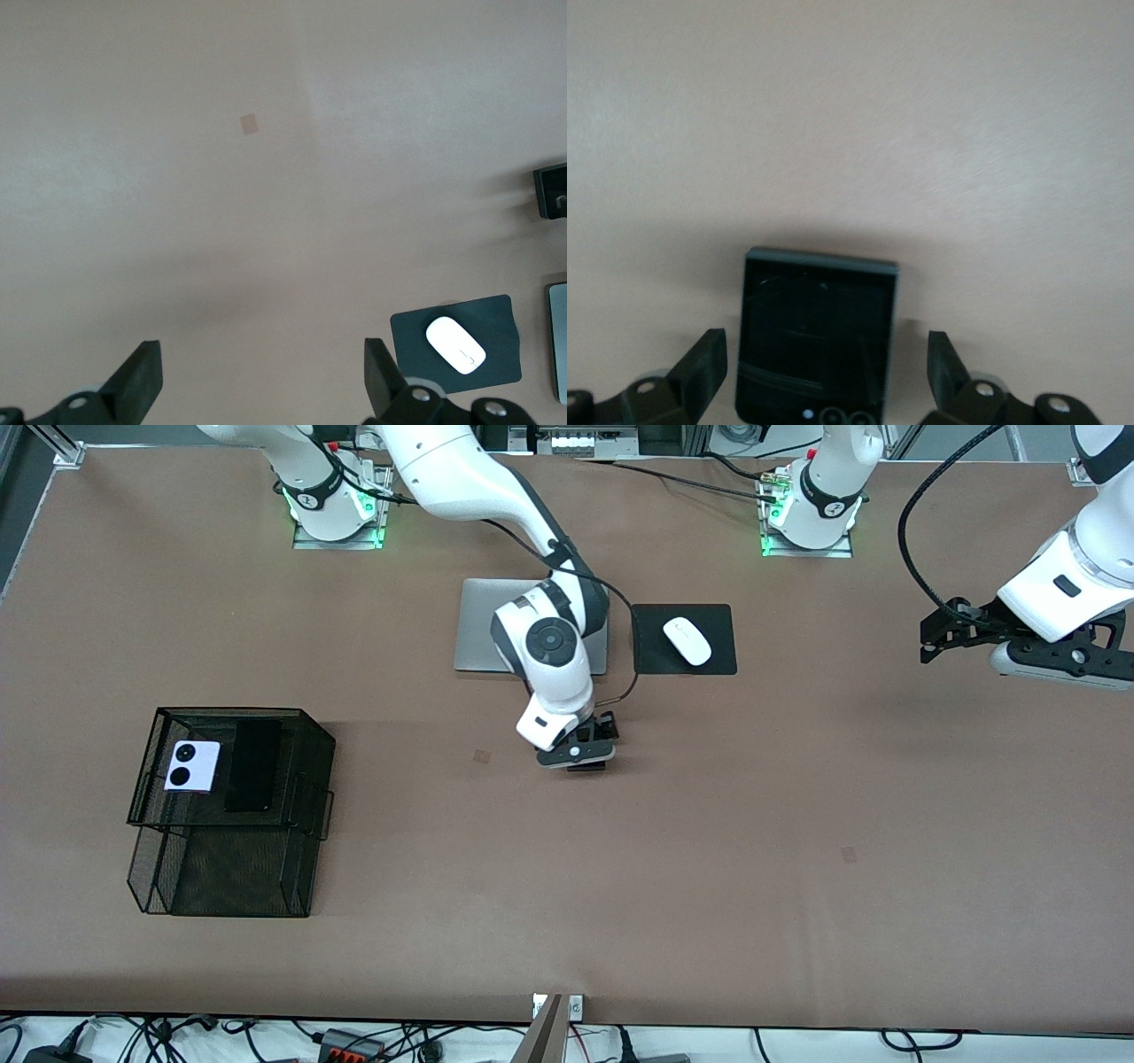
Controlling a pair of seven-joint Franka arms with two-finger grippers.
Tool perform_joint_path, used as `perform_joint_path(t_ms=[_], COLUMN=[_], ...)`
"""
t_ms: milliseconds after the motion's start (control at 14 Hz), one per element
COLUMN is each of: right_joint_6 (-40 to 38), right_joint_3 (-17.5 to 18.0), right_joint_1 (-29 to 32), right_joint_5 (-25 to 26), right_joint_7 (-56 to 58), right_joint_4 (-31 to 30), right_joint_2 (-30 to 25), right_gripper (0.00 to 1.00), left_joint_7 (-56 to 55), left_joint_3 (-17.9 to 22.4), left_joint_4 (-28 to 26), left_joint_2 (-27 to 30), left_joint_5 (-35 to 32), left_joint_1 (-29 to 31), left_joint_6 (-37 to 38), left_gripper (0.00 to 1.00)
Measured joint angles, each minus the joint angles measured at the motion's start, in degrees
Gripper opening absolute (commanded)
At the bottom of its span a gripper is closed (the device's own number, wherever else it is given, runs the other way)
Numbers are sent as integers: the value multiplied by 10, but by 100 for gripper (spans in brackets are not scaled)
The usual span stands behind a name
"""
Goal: Place phones with both arms
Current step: 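Grasp the small black phone with the right gripper, then carry the small phone into the basket with the right gripper and release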
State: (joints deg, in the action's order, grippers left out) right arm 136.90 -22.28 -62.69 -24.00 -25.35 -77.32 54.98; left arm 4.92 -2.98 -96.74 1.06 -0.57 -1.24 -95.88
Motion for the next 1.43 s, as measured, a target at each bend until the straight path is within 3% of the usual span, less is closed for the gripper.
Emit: perform_joint_path(t_ms=[430,573,859,1146,1432], right_joint_6=[19,22,22,23,-58], right_joint_3=[-2,-3,-5,-13,-80], right_joint_1=[-7,-7,-7,-6,13], right_joint_5=[1,1,5,15,15], right_joint_7=[-1,-1,-1,-1,-1], right_joint_4=[4,5,11,13,30], right_joint_2=[19,20,21,21,-21], right_gripper=[100,72,29,27,27], left_joint_7=[0,0,0,0,0], left_joint_3=[1,1,1,1,1], left_joint_4=[0,0,0,0,1], left_joint_2=[0,0,0,0,0], left_joint_5=[1,1,1,1,2], left_joint_1=[0,0,0,0,0], left_joint_6=[2,3,9,15,17], left_gripper=[100,100,100,100,100])
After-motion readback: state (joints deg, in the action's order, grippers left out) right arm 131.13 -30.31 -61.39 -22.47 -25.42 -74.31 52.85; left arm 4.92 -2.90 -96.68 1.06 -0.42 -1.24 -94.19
